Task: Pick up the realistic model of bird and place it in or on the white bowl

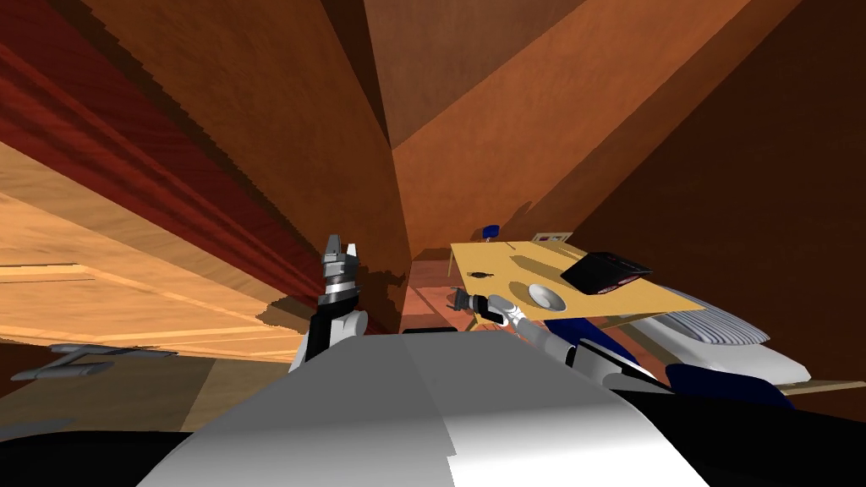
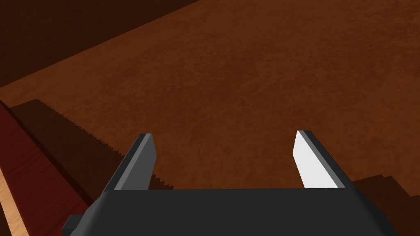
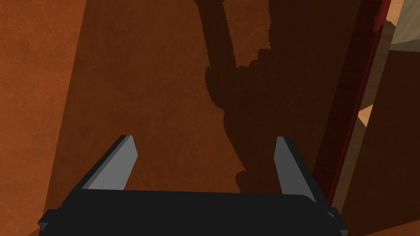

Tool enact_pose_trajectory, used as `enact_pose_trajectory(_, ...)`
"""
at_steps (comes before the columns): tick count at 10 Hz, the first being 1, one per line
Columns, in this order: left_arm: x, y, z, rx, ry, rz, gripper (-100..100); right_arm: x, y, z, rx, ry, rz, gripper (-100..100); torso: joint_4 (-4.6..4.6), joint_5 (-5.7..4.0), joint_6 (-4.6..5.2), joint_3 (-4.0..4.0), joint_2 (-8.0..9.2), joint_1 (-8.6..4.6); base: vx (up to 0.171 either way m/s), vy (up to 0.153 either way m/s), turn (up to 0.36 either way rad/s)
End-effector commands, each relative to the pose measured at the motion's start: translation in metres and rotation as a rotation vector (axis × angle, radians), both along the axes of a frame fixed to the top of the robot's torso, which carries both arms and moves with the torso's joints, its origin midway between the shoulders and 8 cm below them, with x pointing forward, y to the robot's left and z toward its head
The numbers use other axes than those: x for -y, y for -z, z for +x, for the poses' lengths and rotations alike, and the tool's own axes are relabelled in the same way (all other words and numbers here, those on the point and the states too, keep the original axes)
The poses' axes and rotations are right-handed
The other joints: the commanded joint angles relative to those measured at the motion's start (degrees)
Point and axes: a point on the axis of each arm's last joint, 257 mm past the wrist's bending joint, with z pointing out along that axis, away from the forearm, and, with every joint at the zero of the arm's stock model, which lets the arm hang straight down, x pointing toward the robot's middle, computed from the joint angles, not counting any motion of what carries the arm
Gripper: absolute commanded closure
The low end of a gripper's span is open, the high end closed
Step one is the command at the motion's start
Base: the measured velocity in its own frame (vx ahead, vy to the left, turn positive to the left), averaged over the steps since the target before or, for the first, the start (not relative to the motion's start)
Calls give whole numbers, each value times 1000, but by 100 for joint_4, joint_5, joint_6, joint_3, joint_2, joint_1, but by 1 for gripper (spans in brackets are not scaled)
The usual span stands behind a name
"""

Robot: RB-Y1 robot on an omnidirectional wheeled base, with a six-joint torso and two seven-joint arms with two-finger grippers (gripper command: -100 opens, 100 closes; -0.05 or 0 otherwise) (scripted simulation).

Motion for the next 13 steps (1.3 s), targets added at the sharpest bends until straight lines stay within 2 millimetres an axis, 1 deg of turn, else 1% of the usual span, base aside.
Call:
enact_pose_trajectory(1, 0, 0, 0, 0, 0, 0, 0, 7, 4, 1, -5, -4, -23, -100, 0, 0, 0, 0, 0, 0, 77, 0, -4)
enact_pose_trajectory(5, 0, 0, 0, 0, 0, 0, 0, 7, 4, 1, -5, -4, -23, -100, 6, 1, 1, 18, 31, 5, 6, 3, -12)
enact_pose_trajectory(8, 0, 0, 0, 0, 0, 0, 0, 7, 4, 1, -5, -4, -23, -100, 6, 0, 1, 16, 29, 2, 4, -3, 12)
enact_pose_trajectory(9, 0, 0, 0, 0, 0, 0, 0, 5, 15, -18, -30, -42, -38, -100, 6, 1, 1, 17, 30, 3, 53, 2, -49)
enact_pose_trajectory(10, 0, 0, 0, 0, 0, 0, 0, 6, 23, -31, -46, -69, -54, -100, 4, 0, 2, 9, 16, 4, 98, 13, -49)
enact_pose_trajectory(11, 0, 0, 0, 0, 0, 0, 0, 12, 31, -45, -63, -98, -81, -100, 0, 1, 3, -2, -5, 11, 140, 10, -52)
enact_pose_trajectory(12, 0, 0, 0, -1, 0, 0, 0, 24, 40, -58, -80, -126, -117, -100, -4, 2, 4, -13, -24, 12, 145, 12, -40)
enact_pose_trajectory(13, 0, 0, 0, 0, 0, 0, 0, 32, 44, -64, -88, -139, -139, -100, -7, 2, 2, -19, -32, 12, 124, -9, -35)
